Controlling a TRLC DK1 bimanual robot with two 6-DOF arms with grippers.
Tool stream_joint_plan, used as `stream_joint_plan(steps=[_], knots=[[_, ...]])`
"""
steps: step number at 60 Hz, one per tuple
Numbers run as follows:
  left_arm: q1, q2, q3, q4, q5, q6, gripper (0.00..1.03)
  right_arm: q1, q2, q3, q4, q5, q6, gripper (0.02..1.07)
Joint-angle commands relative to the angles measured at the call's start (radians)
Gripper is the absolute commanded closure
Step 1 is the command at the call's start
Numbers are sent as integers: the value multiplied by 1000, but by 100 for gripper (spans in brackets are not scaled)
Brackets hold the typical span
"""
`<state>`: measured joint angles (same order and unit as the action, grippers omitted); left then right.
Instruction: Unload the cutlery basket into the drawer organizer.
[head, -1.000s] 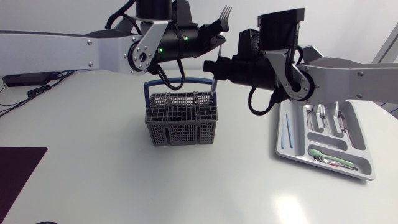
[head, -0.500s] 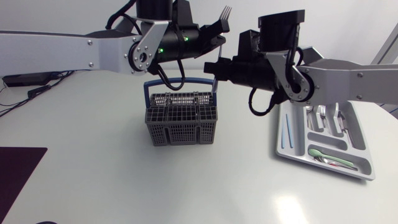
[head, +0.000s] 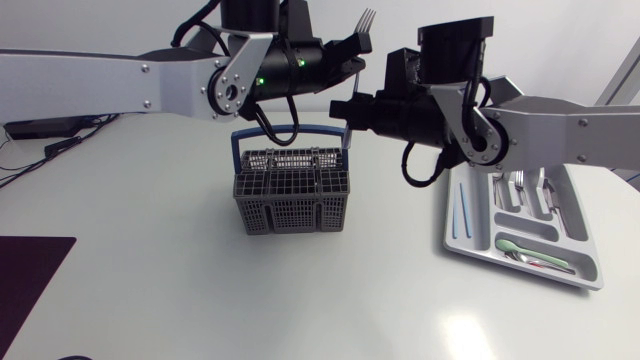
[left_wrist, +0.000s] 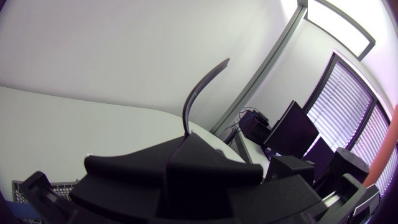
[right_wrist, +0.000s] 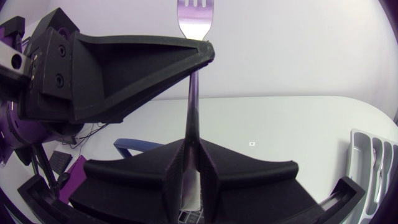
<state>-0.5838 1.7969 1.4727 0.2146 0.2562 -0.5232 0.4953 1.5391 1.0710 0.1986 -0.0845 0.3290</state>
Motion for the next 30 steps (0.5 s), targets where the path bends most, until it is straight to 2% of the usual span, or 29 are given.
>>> stream_joint_plan(steps=[1,15,30], knots=[[-7,-13,11,3,0,6,95,2,-23,-31,9,-6,-21,101],[-8,-13,18,-3,-2,11,93,2,-31,-36,7,-6,-27,101],[-8,-18,28,-14,-2,19,71,2,-40,-45,7,-11,-33,101]])
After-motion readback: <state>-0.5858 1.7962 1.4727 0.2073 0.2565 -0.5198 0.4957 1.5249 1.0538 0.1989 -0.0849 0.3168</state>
